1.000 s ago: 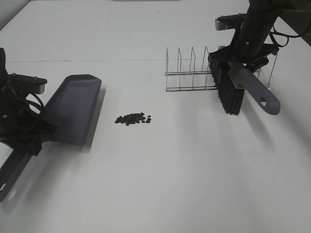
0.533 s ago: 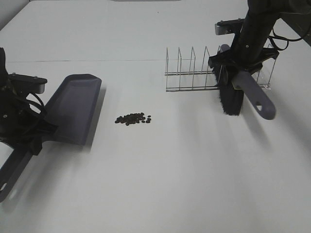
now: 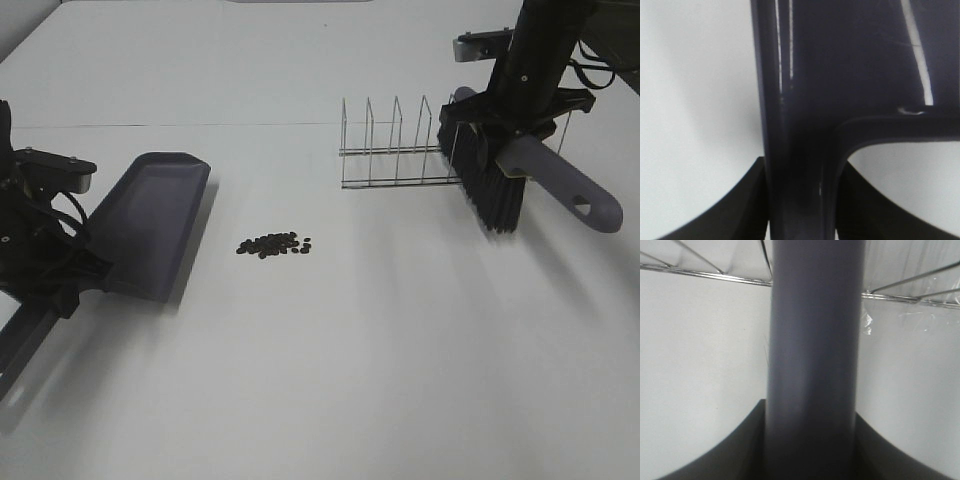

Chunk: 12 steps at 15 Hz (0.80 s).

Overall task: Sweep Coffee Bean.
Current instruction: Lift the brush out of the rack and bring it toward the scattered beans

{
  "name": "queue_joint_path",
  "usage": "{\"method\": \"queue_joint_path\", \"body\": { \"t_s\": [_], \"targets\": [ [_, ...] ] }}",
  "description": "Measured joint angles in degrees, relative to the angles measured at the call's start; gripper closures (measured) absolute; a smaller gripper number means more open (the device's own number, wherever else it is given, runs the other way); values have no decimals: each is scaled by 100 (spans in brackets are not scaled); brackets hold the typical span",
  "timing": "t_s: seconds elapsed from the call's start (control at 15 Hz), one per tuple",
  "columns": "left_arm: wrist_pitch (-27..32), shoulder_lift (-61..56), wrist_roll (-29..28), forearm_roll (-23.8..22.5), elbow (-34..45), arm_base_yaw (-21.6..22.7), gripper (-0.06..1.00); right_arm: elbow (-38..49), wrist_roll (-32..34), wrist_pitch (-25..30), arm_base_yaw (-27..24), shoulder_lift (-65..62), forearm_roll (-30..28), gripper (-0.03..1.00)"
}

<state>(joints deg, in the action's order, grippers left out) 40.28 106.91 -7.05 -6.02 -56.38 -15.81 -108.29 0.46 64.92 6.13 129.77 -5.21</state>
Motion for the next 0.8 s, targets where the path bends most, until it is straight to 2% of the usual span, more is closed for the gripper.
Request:
{"method": "queue_joint_path", "body": {
  "t_s": [0.33, 0.53, 0.8],
  "targets": [
    [0, 0, 0, -80, 0, 0, 61, 0, 0, 476, 0, -647, 17, 63],
    [74, 0, 0, -344, 0, 0, 61, 0, 17, 510, 0, -1152, 17, 63],
    [109, 0, 0, -476, 0, 0, 61, 34, 74, 521, 0, -1896, 143, 63]
  ]
}}
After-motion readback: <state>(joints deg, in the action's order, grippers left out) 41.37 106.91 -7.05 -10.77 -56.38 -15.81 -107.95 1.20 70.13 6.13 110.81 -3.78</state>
